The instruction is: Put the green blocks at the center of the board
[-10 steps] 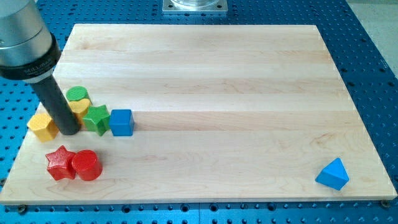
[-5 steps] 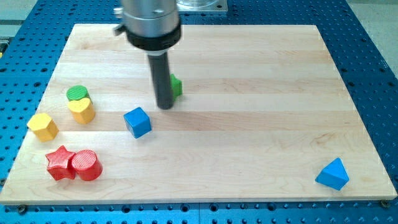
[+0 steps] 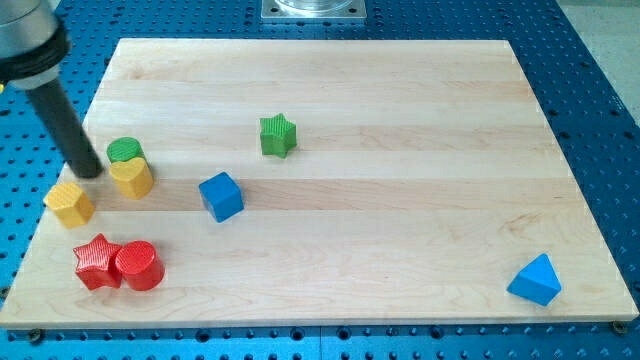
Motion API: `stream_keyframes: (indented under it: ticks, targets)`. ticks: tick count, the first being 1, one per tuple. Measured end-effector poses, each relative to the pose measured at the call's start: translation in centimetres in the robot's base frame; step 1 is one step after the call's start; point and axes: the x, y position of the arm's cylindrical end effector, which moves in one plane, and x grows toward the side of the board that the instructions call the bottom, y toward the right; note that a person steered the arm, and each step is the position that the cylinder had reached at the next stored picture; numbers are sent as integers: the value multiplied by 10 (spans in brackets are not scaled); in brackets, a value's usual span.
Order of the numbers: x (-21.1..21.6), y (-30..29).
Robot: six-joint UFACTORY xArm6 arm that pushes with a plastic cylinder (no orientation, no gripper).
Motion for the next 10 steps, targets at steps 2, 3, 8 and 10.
stream_keyframes:
  ticks: [2, 3, 8, 10]
  targets:
    - [-22, 50]
    - [-34, 127]
    - [-73, 223]
    - [-68, 218]
